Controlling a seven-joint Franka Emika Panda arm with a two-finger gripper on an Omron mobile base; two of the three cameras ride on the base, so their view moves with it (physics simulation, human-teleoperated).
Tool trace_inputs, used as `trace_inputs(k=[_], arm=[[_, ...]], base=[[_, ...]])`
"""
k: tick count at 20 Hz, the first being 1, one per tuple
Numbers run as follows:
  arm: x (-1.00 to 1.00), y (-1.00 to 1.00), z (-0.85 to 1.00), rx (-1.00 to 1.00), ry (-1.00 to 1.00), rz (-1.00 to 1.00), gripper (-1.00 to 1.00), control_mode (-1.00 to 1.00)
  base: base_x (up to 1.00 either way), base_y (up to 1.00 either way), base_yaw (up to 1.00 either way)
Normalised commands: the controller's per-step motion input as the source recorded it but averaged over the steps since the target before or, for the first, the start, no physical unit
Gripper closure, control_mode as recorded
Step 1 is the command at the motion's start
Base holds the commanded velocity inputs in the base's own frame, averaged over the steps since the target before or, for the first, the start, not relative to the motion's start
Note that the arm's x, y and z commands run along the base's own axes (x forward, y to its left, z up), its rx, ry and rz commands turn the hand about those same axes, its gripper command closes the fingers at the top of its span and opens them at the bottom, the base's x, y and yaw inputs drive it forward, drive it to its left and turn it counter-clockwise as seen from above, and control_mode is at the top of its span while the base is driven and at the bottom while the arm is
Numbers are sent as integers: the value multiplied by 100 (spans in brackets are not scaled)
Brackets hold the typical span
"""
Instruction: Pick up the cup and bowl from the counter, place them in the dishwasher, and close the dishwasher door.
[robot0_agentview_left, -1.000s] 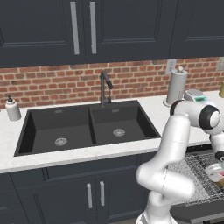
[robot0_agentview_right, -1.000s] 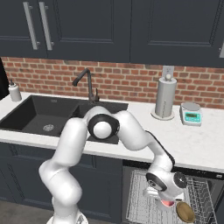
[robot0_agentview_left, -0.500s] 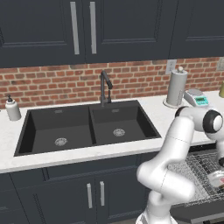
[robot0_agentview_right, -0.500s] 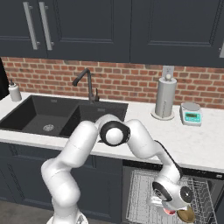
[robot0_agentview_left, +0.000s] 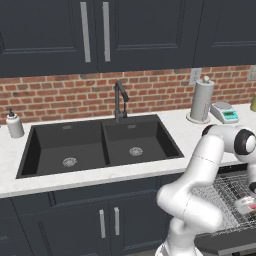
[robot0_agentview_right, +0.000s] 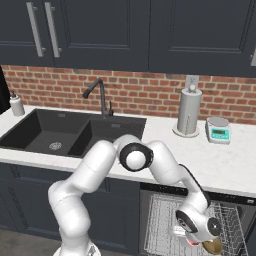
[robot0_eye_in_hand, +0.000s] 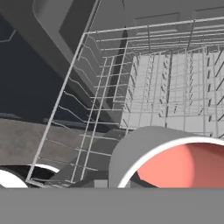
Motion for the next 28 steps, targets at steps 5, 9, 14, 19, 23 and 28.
trace_inputs(k=[5, 9, 14, 19, 23, 28], arm=[[27, 9, -24, 0, -1, 0, 100, -100], [31, 1, -37, 0, 0, 0, 100, -100], [33, 0, -37, 0, 0, 0, 100, -100], [30, 0, -37, 0, 0, 0, 100, -100], [23, 0, -46, -1, -1, 0, 100, -100], [18, 0, -43, -1, -7, 0, 100, -100]], base=[[0, 0, 0], [0, 0, 0], [0, 0, 0], [0, 0, 0], [0, 0, 0], [0, 0, 0]])
